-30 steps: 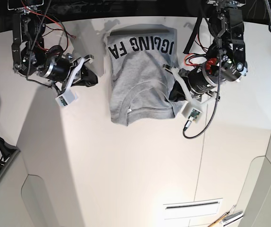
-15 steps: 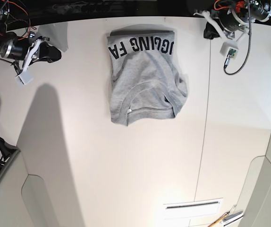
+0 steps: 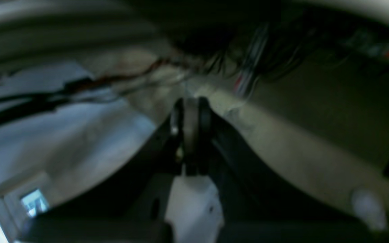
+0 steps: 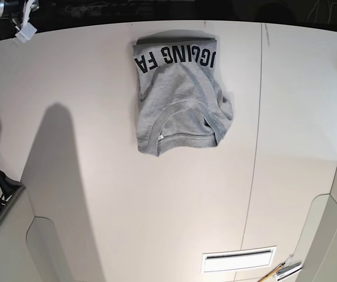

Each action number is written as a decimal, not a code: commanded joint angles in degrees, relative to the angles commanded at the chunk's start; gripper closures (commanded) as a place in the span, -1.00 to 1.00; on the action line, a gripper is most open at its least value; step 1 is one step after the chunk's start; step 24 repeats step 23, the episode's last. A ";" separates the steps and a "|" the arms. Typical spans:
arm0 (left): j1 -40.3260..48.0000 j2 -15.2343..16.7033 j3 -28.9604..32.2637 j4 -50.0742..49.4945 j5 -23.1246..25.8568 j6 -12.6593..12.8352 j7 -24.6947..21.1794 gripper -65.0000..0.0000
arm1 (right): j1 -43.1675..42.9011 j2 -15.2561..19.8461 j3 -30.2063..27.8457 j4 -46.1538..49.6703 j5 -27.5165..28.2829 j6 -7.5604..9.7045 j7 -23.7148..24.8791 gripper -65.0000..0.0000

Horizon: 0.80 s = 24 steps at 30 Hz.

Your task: Fold the T-shirt properly

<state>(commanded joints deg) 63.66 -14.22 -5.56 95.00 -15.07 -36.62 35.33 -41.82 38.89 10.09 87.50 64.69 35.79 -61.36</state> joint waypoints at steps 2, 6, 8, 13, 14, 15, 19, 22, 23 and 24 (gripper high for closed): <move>-3.74 -0.59 5.22 -10.73 0.11 0.02 -1.31 0.95 | -0.94 0.02 -5.77 -4.28 -3.89 -0.02 3.72 1.00; -13.18 -0.59 14.51 -30.93 0.11 0.50 -3.23 0.95 | 1.09 0.00 -18.47 -15.08 -14.10 -1.07 15.54 1.00; -18.64 -0.55 19.04 -39.87 0.09 2.71 -7.72 0.95 | 4.07 -0.07 -24.55 -20.15 -18.64 -1.11 19.34 1.00; -31.17 1.44 27.61 -52.17 -0.13 6.19 -12.24 0.95 | 14.49 -3.23 -31.32 -31.76 -26.12 -1.53 19.85 1.00; -34.07 3.02 28.28 -53.92 -0.17 7.96 -12.33 0.95 | 17.86 -4.72 -31.71 -35.28 -27.87 -1.53 19.82 1.00; -35.28 3.80 28.37 -54.62 -0.22 8.92 -12.76 0.95 | 19.43 -5.53 -31.74 -36.83 -28.37 -1.53 19.82 1.00; -38.80 5.73 28.37 -56.63 -0.35 9.64 -13.51 0.95 | 24.57 -8.20 -31.76 -41.33 -30.21 -1.53 19.78 1.00; -40.02 6.21 28.37 -57.13 -0.33 9.64 -13.53 0.95 | 26.97 -9.25 -31.76 -42.58 -30.21 -1.53 19.78 1.00; -40.19 6.27 28.37 -57.13 -0.33 9.64 -13.51 0.95 | 27.41 -9.42 -31.76 -42.64 -30.21 -1.53 19.80 1.00; -40.19 6.27 28.37 -57.13 -0.33 9.64 -13.51 0.95 | 27.41 -9.42 -31.76 -42.64 -30.21 -1.53 19.80 1.00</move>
